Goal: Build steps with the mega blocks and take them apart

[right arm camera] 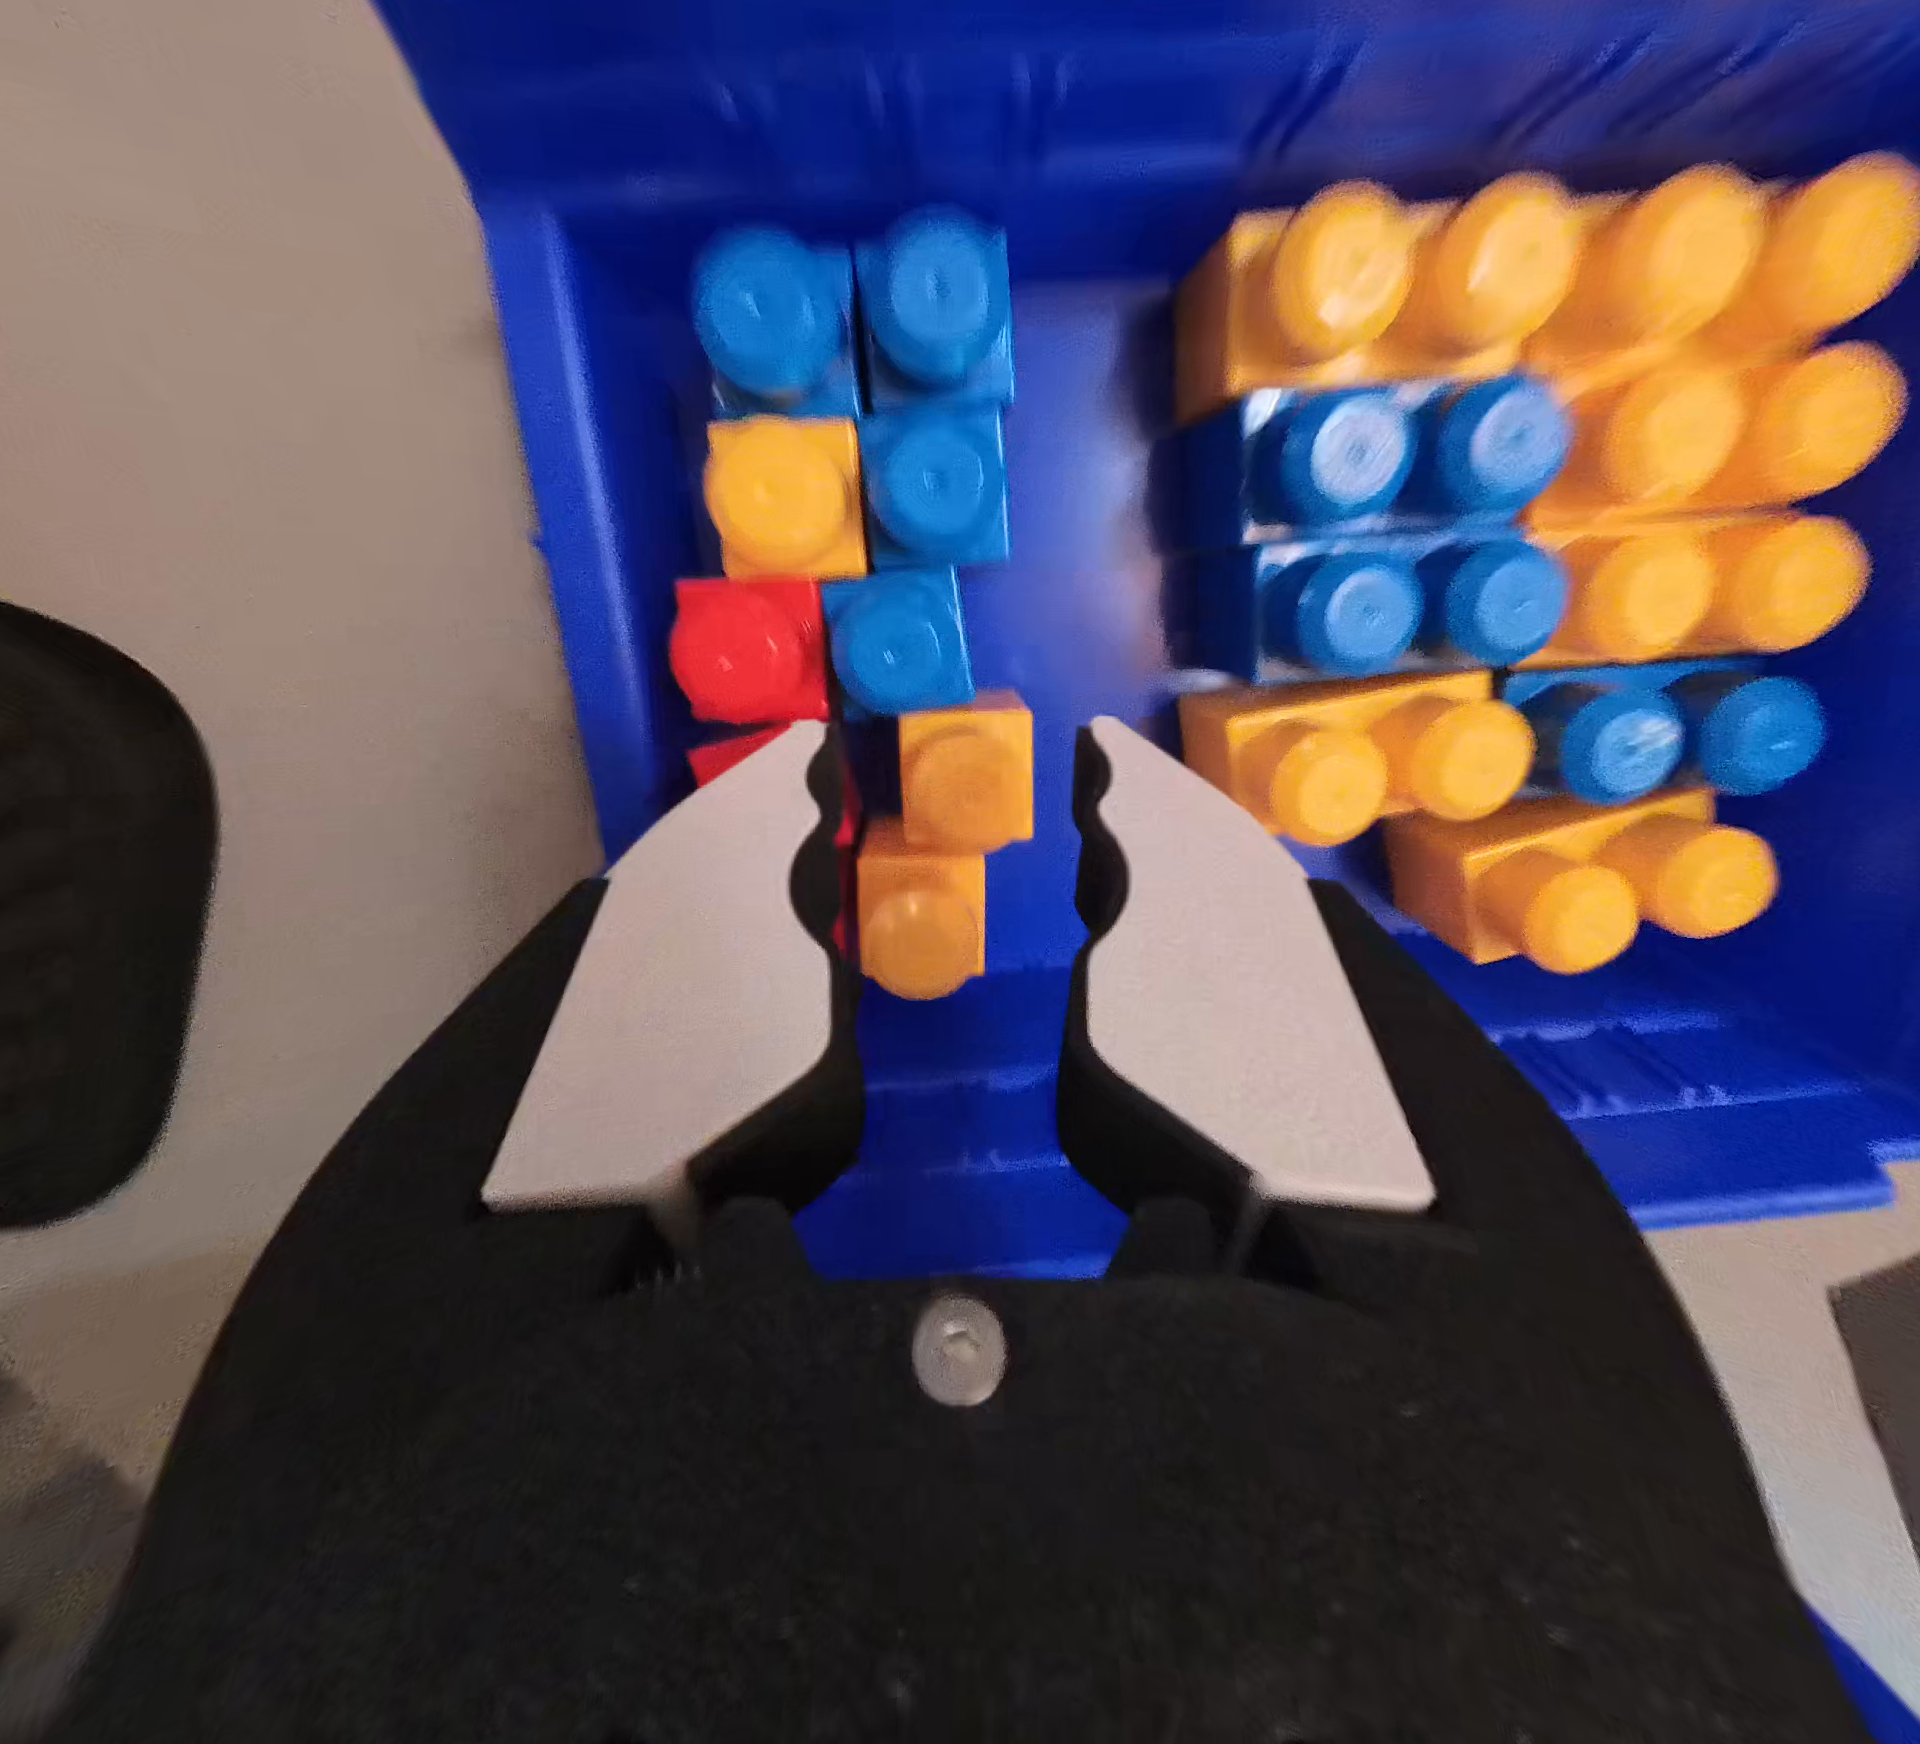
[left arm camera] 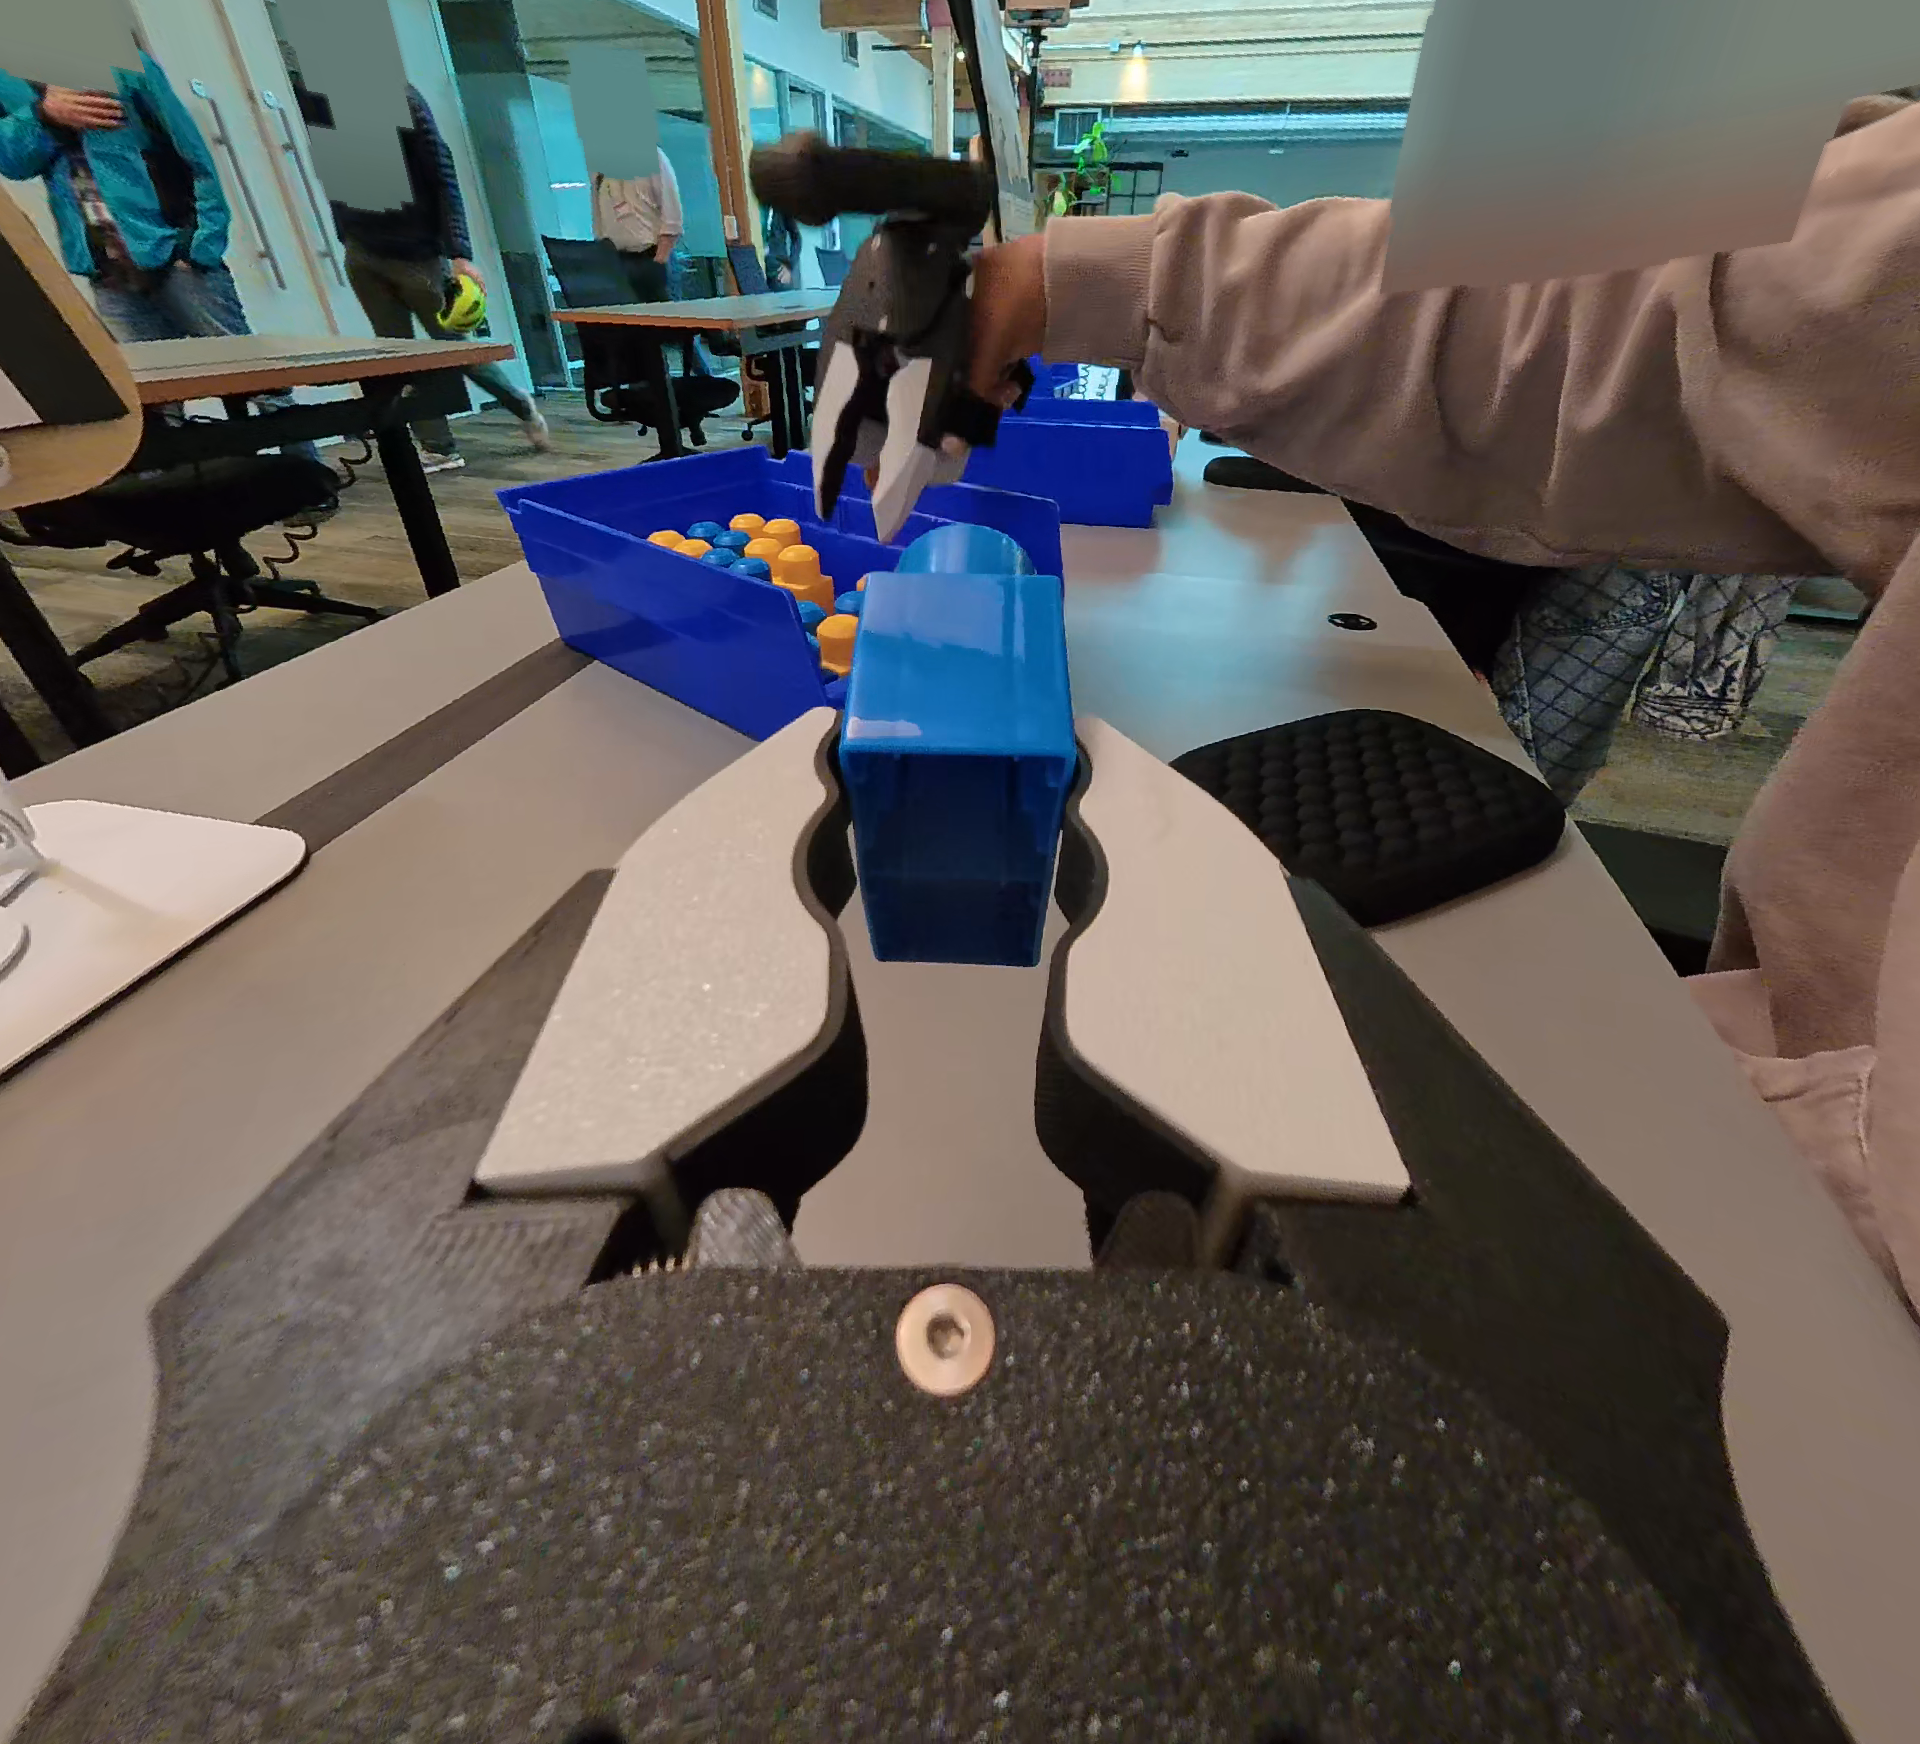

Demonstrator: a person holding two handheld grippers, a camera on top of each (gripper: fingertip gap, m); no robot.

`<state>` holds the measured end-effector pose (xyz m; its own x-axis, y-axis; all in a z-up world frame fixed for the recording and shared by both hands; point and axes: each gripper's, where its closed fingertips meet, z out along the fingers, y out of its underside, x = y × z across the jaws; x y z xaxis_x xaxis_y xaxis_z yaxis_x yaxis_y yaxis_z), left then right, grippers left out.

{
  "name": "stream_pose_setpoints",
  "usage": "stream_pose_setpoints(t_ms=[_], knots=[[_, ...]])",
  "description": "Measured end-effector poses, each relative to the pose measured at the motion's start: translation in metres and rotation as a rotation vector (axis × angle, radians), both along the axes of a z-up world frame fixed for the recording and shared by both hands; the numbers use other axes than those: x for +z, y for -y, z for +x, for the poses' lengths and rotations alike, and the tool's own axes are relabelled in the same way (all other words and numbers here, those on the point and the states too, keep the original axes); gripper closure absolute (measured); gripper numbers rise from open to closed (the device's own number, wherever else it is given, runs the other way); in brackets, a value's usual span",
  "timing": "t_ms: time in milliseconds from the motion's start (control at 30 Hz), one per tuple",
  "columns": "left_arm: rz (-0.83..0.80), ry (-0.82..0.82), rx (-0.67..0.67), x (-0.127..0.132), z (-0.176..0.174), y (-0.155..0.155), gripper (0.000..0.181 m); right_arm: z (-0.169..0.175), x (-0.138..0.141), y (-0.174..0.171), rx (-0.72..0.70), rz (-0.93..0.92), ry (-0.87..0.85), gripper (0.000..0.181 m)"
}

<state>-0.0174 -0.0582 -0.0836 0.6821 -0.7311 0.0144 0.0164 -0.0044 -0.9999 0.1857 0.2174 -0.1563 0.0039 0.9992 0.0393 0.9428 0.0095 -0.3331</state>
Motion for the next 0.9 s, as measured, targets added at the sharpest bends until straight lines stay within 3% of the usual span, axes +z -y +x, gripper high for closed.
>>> stream_pose_setpoints(t_ms=[100,200,333,467,600,700,900], knots=[[0.005,0.013,-0.013,0.001,0.005,0.001,0.145,-0.032,0.042,0.030,0.056,0.009,-0.248,0.130],[0.003,0.024,-0.034,0.000,0.012,0.002,0.145,-0.073,0.068,0.099,0.203,-0.044,-0.483,0.130],[-0.002,0.021,-0.052,-0.003,0.020,0.004,0.145,-0.118,0.079,0.197,0.373,-0.155,-0.697,0.130],[-0.004,0.011,-0.069,-0.005,0.027,0.006,0.145,-0.150,0.086,0.259,0.470,-0.223,-0.832,0.134],[-0.001,0.007,-0.085,-0.005,0.032,0.009,0.145,-0.167,0.083,0.285,0.529,-0.237,-0.838,0.140],[0.006,-0.003,-0.089,-0.005,0.034,0.011,0.145,-0.173,0.087,0.285,0.515,-0.238,-0.864,0.153],[0.005,-0.028,-0.080,-0.009,0.040,0.009,0.145,-0.166,0.082,0.284,0.516,-0.206,-0.791,0.153]])
